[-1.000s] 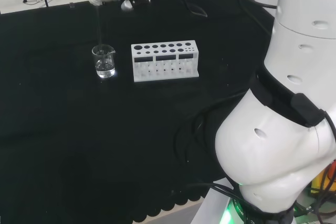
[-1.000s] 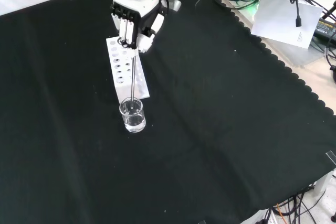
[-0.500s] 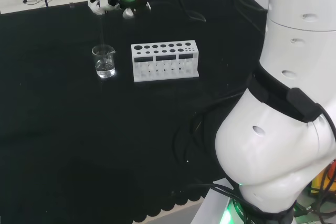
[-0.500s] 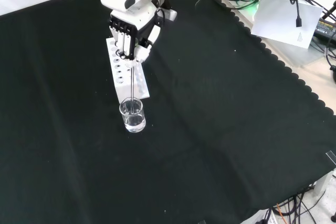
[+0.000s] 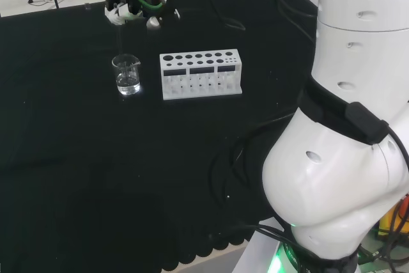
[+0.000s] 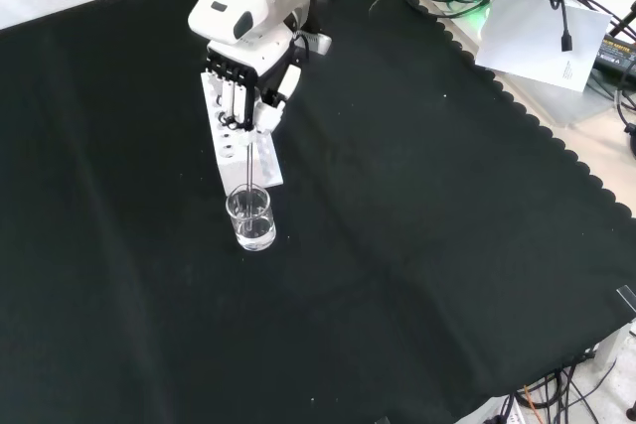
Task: Stir in the beaker to the left of the white test tube rack with the glass rod.
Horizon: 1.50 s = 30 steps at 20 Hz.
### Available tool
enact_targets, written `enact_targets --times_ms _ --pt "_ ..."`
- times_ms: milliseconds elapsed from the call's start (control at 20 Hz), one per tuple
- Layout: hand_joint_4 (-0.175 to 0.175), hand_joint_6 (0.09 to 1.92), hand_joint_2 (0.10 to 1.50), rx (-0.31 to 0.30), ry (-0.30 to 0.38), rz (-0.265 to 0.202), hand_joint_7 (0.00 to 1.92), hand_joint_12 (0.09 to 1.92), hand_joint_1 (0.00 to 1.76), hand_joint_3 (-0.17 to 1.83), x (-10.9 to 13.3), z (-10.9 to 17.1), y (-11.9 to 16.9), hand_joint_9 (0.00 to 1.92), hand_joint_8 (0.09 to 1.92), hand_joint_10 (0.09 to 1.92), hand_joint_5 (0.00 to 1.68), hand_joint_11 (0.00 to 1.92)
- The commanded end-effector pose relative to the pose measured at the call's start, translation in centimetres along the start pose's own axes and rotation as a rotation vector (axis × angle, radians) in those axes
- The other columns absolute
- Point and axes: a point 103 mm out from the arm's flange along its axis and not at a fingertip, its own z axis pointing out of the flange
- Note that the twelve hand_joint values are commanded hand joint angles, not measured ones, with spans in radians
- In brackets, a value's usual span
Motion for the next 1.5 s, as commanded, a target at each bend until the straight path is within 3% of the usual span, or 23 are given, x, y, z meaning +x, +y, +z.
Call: enact_targets --times_ms 50,400,650,1000,1500 --pt "-0.175 0.16 1.13 0.006 0.002 -0.009 1.07 0.73 1.30 -0.17 0.0 0.7 1.2 1.63 1.20 0.94 1.30 1.65" --pt "-0.175 0.15 1.13 0.009 0.010 0.025 1.07 0.73 1.30 -0.17 -2.2 1.1 0.8 1.63 1.20 0.94 1.30 1.65" --pt "-0.175 0.15 1.13 0.015 0.007 0.067 1.07 0.73 1.30 -0.17 -3.4 0.8 -1.5 1.63 1.20 0.94 1.30 1.65" --pt "-0.175 0.15 1.13 0.019 -0.005 0.057 1.07 0.74 1.30 -0.17 -0.8 0.4 -2.8 1.63 1.20 0.94 1.31 1.65" --pt "-0.175 0.14 1.13 0.032 -0.007 0.019 1.07 0.74 1.30 -0.17 1.5 1.3 -0.8 1.63 1.20 0.94 1.31 1.65"
